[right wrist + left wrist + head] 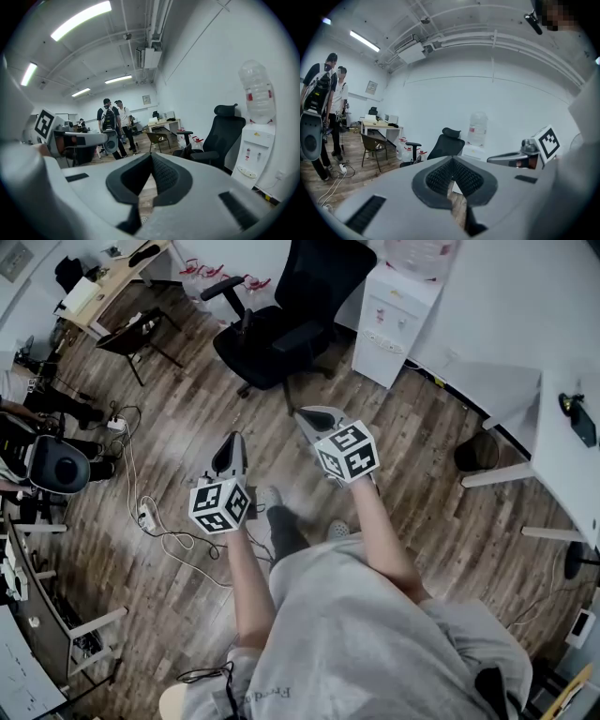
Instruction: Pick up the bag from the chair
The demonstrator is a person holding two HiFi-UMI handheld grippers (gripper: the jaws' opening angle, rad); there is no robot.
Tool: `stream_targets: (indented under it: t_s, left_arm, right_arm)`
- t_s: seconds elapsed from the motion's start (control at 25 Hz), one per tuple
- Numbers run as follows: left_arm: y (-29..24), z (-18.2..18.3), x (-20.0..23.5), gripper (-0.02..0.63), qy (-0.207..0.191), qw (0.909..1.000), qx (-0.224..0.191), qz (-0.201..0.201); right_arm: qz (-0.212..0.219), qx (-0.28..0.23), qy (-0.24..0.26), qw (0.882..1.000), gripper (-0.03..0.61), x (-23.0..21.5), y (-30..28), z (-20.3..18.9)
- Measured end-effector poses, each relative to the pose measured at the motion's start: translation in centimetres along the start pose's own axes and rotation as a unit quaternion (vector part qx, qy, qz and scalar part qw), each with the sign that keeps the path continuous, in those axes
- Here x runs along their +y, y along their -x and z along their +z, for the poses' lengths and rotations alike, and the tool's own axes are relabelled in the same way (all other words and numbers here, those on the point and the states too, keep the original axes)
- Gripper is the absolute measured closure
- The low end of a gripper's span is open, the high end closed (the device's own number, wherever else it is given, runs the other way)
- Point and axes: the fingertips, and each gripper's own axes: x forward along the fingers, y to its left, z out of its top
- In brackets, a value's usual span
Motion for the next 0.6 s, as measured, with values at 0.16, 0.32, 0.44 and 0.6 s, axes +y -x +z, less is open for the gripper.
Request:
stream_targets:
  t_s: [0.16, 0.32, 0.44, 0.6]
  left_arm:
    - [-0.2, 0.8, 1.1, 0.607, -0.015, 0.9997, -0.006, 0.017]
    - [-0.9, 1.8, 2.6, 0.603, -0.018, 0.999, -0.02, 0.037]
    - [-1.8, 2.3, 3.3, 0.538, -0.018, 0.9992, -0.016, 0.031]
    - [-4.1, 3.0, 4.3, 0.465, -0.018, 0.9997, -0.011, 0.015]
  right_arm:
    - [0.011, 0.004, -0.002, 1.0, 0.564, 0.0, -0.5, -0.6]
    - [-0.002, 0.002, 0.0, 1.0, 0.468, -1.1, -1.5, 0.0]
    - [-0.004, -0.011, -0.03, 0.999, 0.419, -2.0, -2.5, 0.5]
    - [0.011, -0.015, -0.049, 0.999, 0.344, -2.7, -4.3, 1.4]
